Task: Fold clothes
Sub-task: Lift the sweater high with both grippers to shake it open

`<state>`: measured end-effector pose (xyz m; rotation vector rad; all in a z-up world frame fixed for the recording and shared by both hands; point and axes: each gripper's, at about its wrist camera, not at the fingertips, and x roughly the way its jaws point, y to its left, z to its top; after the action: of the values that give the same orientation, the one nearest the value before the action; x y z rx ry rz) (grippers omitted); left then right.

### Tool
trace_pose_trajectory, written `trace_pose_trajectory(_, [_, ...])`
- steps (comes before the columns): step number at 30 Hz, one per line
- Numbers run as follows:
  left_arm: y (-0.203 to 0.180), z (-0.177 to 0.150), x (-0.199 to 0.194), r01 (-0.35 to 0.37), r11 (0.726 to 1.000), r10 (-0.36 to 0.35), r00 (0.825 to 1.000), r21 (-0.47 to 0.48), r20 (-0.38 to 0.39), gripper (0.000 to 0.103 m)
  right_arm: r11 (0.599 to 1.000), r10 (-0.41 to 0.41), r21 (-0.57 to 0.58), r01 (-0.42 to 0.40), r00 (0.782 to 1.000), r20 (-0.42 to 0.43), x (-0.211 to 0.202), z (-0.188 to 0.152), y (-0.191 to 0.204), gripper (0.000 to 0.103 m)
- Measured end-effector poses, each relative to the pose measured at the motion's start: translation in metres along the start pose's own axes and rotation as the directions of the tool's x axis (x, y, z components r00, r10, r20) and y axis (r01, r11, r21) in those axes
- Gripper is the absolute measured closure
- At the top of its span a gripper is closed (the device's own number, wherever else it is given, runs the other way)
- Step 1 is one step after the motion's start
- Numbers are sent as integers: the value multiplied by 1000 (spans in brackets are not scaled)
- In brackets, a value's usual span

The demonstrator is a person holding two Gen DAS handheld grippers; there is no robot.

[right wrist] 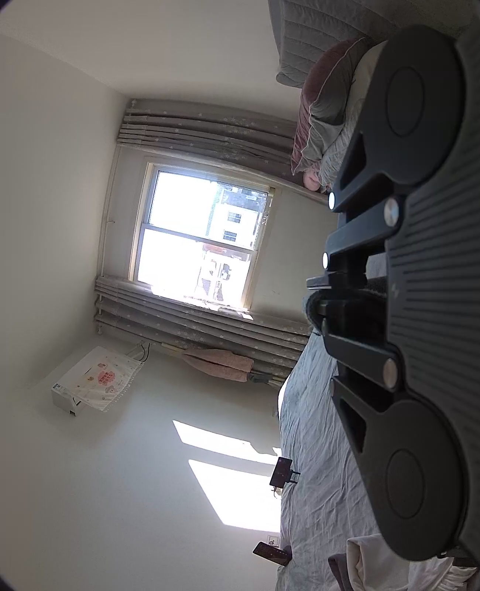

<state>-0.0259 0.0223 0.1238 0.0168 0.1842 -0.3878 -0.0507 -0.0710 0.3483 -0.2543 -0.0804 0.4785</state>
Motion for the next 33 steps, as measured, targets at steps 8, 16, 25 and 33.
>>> trace_pose_trajectory(8, [19, 31, -22, -147, 988, 145, 987, 36, 68, 99, 995, -42, -85, 45, 999, 33, -31, 29, 10, 100])
trace_pose_trajectory(16, [76, 57, -80, -230, 966, 252, 944, -122, 214, 99, 992, -101, 72, 106, 993, -67, -44, 1, -38, 100])
trace_pose_trajectory(25, [47, 93, -113, -303, 952, 303, 903, -50, 304, 99, 978, -196, -81, 190, 979, -64, -68, -5, -18, 100])
trace_pose_trajectory(33, [32, 149, -144, -247, 966, 201, 899, 72, 390, 99, 924, -335, -141, 355, 930, 148, -107, 16, -28, 100])
